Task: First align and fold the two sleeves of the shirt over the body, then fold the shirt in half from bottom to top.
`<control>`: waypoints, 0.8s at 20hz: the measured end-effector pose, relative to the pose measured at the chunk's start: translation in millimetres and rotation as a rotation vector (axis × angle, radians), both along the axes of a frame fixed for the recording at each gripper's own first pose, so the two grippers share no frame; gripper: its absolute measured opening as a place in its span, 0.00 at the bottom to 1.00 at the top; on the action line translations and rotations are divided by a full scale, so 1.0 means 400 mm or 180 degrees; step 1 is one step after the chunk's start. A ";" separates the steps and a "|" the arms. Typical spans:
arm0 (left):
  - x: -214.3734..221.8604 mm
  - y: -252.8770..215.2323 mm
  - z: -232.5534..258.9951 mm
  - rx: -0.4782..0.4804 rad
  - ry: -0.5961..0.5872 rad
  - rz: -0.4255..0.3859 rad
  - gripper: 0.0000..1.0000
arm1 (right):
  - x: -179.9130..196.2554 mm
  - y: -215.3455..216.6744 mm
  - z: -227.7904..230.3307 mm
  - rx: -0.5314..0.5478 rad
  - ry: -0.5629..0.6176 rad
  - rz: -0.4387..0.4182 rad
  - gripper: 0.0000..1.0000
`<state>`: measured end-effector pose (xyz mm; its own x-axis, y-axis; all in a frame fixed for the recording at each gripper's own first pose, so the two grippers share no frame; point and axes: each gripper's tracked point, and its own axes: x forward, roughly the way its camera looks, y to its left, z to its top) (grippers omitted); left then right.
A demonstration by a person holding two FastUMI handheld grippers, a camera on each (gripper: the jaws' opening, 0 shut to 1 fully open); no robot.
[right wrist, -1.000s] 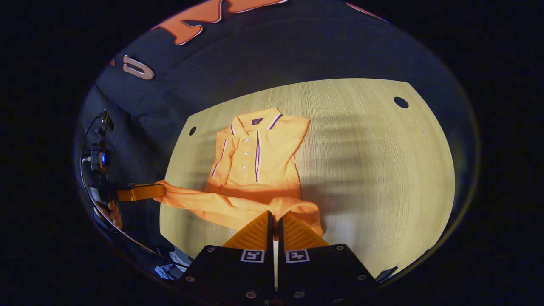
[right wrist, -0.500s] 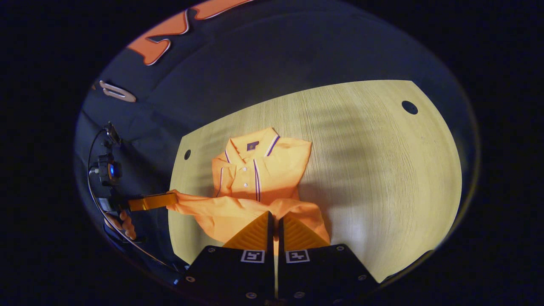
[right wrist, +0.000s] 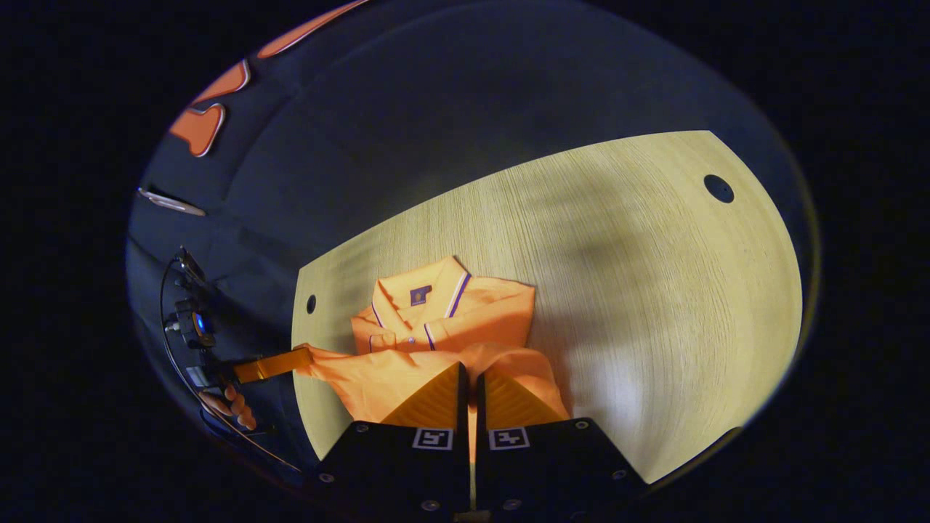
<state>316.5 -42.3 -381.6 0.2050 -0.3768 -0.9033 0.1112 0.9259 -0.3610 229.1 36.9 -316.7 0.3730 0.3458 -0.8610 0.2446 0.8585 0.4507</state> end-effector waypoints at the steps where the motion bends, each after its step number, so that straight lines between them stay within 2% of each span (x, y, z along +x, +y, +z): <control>1: 0.017 0.002 -0.012 0.0047 -0.0014 -0.0001 0.01 | 0.018 -0.003 -0.007 -0.0009 -0.0005 -0.0013 0.03; 4: 0.053 0.018 -0.055 0.0246 -0.0102 -0.0033 0.01 | 0.072 0.007 -0.028 0.0097 0.0004 -0.0176 0.04; 7: 0.095 0.014 -0.067 0.0292 -0.0275 -0.0023 0.02 | 0.121 0.007 -0.039 0.0211 -0.0090 -0.0377 0.04; 8: 0.118 0.008 -0.053 0.0223 -0.0426 0.0048 0.03 | 0.137 -0.001 -0.030 0.0214 -0.0183 -0.0422 0.08; 9: 0.149 0.004 -0.040 0.0160 -0.0593 0.0132 0.06 | 0.159 -0.001 -0.037 0.0217 -0.0292 -0.0473 0.08; 10: 0.162 0.004 -0.020 0.0146 -0.0700 0.0169 0.09 | 0.161 -0.013 -0.020 0.0201 -0.0353 -0.0516 0.20; 11: 0.171 0.015 -0.005 0.0214 -0.0760 0.0194 0.34 | 0.167 -0.023 -0.009 0.0192 -0.0418 -0.0539 0.25; 12: 0.171 0.032 0.005 0.0278 -0.0825 0.0215 0.58 | 0.171 -0.033 0.002 0.0168 -0.0473 -0.0547 0.22; 13: 0.172 0.036 0.023 0.0302 -0.0878 0.0233 0.68 | 0.175 -0.046 0.014 0.0116 -0.0558 -0.0546 0.34; 14: 0.172 0.037 0.043 0.0304 -0.0934 0.0276 0.74 | 0.177 -0.058 0.026 0.0038 -0.0649 -0.0542 0.40; 15: 0.172 0.037 0.065 0.0295 -0.0982 0.0309 0.87 | 0.176 -0.068 0.044 -0.0048 -0.0748 -0.0525 0.43; 16: 0.172 0.041 0.085 0.0298 -0.1041 0.0347 0.90 | 0.173 -0.078 0.062 -0.0144 -0.0860 -0.0492 0.50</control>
